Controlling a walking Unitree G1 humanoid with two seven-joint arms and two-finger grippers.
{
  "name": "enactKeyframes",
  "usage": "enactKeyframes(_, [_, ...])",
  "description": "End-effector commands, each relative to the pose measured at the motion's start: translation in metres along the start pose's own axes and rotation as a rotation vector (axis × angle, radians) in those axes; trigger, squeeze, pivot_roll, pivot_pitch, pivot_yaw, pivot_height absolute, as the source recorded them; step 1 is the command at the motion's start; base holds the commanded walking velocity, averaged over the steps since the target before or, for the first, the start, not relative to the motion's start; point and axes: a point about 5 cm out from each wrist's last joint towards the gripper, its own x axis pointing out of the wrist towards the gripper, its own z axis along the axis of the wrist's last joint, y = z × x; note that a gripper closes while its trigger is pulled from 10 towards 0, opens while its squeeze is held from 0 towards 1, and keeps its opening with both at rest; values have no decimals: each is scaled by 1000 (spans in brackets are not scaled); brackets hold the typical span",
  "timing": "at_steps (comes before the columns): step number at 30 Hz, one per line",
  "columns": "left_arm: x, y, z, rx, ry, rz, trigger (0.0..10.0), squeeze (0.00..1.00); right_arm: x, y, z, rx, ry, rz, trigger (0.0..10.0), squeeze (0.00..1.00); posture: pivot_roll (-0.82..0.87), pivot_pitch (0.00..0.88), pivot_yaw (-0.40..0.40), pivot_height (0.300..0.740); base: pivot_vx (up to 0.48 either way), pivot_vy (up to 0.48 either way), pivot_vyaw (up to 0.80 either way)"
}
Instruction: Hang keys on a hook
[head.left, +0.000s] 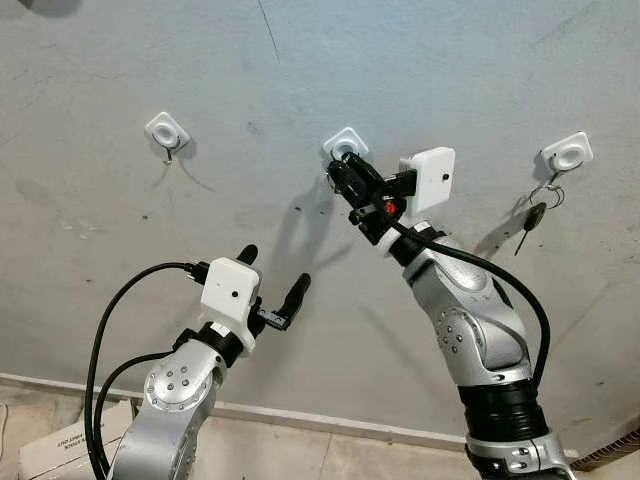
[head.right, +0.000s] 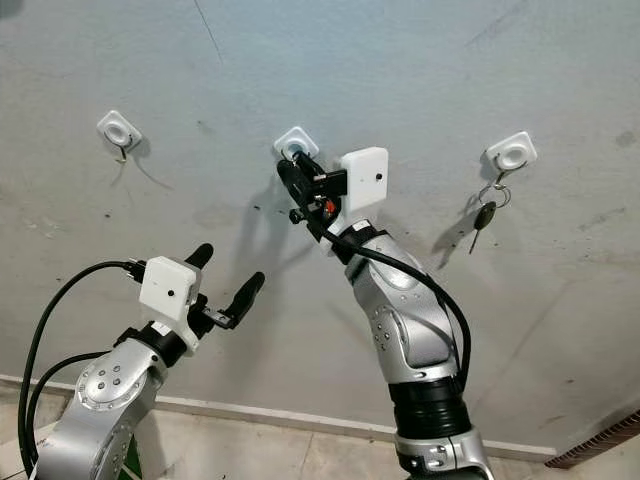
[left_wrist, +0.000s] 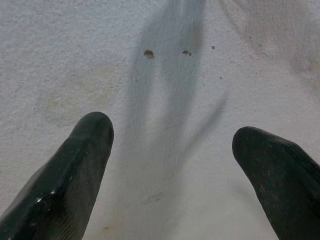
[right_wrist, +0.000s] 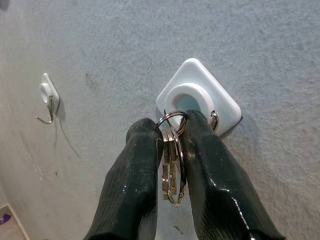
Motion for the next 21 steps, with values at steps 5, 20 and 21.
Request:
enactKeyframes(5, [-1,3,1,-4,1,16,10000,0,-7,-19,-9,12,33,-101,10000,0,79,0,30,740,0,0,0])
enactKeyframes(20, [-2,3,0,-1,2,17,10000,0,-16,-26,-6,62,-15,-115,10000,0,81,0,31,740,0,0,0])
enactKeyframes(21, [-2,3,0,-1,2,17,10000,0,-16,-26,-6,62,-15,-115,10000,0,81,0,31,740,0,0,0])
